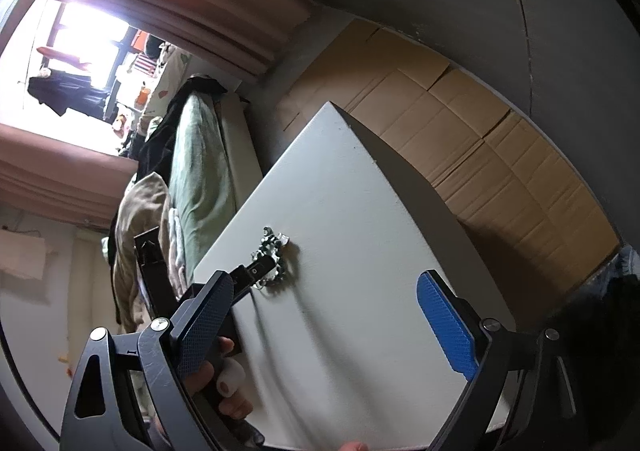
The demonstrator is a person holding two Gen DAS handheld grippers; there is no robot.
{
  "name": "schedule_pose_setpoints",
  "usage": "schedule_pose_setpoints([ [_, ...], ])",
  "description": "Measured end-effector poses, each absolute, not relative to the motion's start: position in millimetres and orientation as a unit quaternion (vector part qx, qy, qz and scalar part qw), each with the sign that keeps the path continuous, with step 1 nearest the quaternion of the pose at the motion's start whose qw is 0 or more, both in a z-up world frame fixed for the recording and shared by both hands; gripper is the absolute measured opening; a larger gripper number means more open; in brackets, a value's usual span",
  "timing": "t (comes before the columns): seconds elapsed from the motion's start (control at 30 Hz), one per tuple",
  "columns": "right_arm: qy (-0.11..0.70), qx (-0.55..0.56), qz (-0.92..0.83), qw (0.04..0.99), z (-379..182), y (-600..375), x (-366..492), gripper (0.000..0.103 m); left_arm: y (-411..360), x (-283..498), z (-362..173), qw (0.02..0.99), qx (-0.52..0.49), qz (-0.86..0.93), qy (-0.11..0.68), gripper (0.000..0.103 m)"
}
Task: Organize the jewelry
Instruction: 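Move the left gripper to the silver hoop earring and close on it, then carry the hoop toward the box with the left gripper while the right approaches the green bead bracelet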
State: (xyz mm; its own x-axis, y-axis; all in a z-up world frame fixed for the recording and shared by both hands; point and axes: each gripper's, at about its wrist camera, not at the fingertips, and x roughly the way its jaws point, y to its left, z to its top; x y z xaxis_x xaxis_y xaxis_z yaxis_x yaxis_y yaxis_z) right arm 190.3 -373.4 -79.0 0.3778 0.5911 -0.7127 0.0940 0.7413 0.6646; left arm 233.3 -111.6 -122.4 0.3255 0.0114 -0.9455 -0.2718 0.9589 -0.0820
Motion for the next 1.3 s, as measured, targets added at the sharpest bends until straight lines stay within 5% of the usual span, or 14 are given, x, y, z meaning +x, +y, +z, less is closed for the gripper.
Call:
schedule_pose_setpoints([
  [0.1, 0.534, 0.318, 0.167, 0.766, -78, -370, 191, 0.094, -115, 233, -118, 0.813, -0.106, 0.062, 0.569, 0.049],
  [0.27, 0.538, 0.303, 0.178, 0.766, -77, -359, 192, 0.094, -113, 232, -117, 0.814, -0.102, 0.05, 0.57, 0.046],
  [0.3, 0.539, 0.302, 0.179, 0.766, -78, -357, 193, 0.094, -111, 230, -115, 0.816, -0.108, 0.043, 0.566, 0.009],
  [1.3, 0.558, 0.27, 0.18, 0.764, -88, -314, 203, 0.094, -82, 205, -102, 0.804, -0.147, -0.035, 0.575, 0.001],
])
